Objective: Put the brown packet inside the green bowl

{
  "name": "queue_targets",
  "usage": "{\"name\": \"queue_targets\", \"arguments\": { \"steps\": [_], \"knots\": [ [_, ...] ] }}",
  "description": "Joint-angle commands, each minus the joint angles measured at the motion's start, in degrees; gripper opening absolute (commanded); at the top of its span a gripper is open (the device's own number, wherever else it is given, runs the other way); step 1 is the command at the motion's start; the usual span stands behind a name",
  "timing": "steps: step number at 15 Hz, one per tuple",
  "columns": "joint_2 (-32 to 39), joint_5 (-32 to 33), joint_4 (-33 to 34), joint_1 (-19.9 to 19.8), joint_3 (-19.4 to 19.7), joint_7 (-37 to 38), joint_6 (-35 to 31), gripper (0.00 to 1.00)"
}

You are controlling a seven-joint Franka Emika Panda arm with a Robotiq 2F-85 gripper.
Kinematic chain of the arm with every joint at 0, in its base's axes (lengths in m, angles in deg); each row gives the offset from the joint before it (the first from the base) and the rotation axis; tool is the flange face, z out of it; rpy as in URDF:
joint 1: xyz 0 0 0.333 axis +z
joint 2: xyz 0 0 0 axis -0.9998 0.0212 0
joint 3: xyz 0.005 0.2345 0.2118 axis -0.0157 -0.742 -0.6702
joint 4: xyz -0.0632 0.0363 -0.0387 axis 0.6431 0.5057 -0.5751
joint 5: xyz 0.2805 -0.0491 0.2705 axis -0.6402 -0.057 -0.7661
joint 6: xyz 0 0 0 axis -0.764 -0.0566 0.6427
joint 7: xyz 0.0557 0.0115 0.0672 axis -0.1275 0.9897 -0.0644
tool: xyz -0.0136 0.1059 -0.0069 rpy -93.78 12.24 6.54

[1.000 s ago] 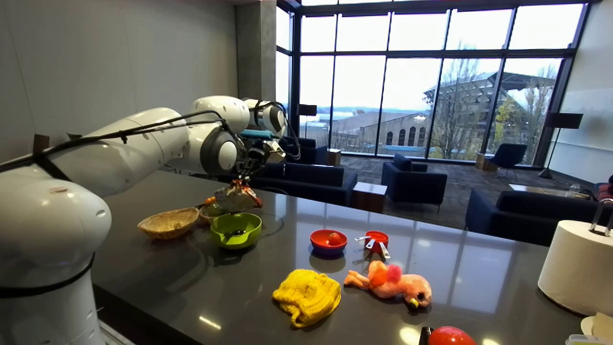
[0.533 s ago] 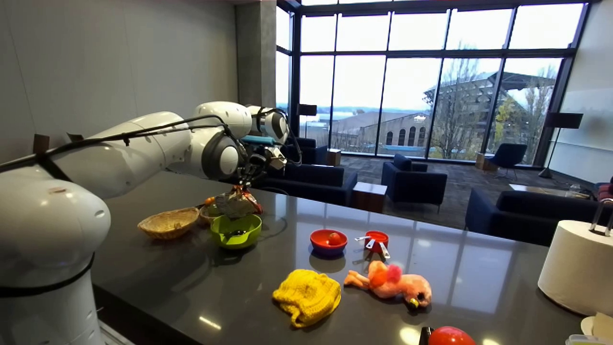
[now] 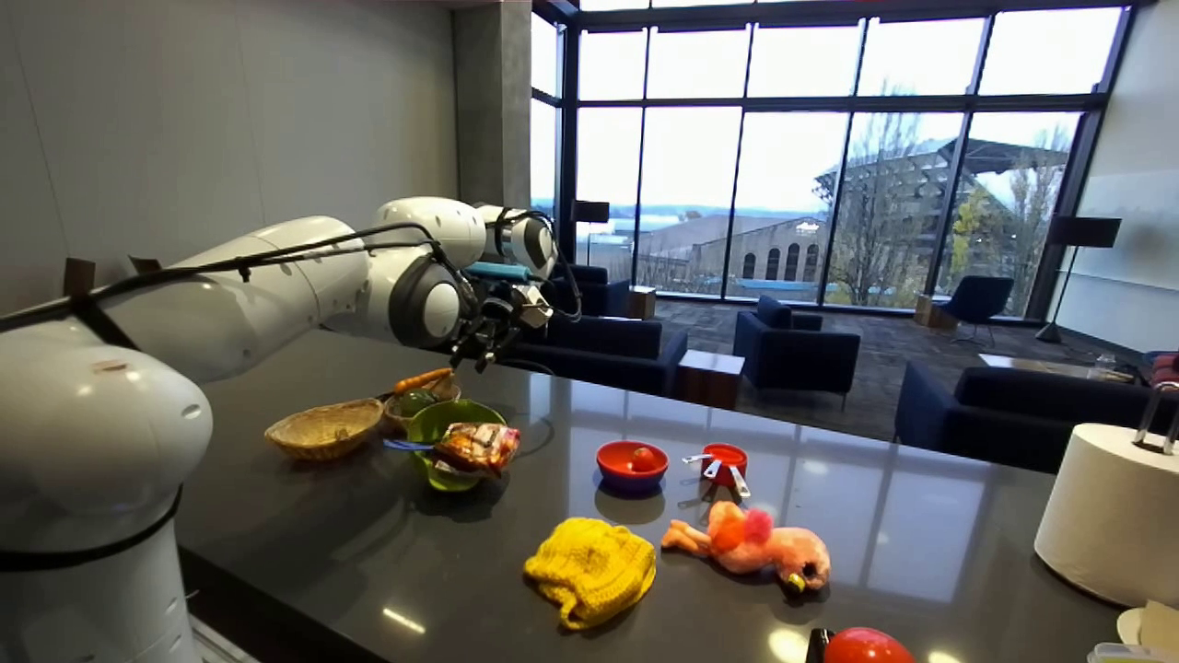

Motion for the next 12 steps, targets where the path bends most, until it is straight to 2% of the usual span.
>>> {"name": "queue_targets", "arguments": {
  "steps": [1, 2, 4, 12],
  "knots": [
    [-2.0, 0.1, -0.9, -0.1, 0.2, -1.5, -0.5, 0.88],
    [-2.1, 0.2, -0.8, -0.1, 0.2, -1.7, -0.9, 0.96],
    [-2.4, 0.4, -0.4, 0.1, 0.3, -2.0, -1.9, 1.0],
    [-3.5, 1.7, -0.2, 0.8, 0.9, -4.0, -11.3, 1.0]
  ]
}}
